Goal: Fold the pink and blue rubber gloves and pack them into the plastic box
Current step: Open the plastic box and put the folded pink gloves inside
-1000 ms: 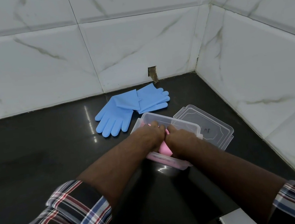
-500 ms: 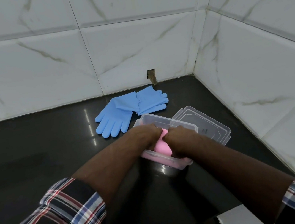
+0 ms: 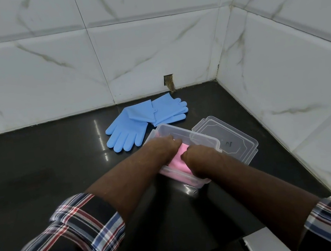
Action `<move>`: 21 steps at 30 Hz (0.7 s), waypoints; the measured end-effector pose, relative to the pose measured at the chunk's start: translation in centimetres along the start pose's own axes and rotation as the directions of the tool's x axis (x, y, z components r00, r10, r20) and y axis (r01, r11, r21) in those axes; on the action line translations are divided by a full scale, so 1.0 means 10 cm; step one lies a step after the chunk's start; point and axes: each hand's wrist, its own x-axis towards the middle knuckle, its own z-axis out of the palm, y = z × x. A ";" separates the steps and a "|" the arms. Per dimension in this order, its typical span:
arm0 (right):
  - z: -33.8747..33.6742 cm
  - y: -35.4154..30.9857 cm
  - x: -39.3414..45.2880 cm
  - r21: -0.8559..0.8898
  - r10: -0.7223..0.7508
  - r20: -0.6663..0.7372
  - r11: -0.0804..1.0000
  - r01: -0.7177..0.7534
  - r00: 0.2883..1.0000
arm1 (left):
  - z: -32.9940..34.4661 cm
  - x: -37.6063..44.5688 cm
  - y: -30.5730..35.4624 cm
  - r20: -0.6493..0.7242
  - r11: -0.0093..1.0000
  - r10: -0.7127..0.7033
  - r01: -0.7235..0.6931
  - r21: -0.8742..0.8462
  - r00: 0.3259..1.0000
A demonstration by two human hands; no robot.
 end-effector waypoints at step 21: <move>-0.43 0.46 -0.25 0.447 0.202 -0.414 0.895 0.005 0.887 | -0.05 -0.22 -0.15 -0.341 0.912 -0.242 0.092 -0.401 0.908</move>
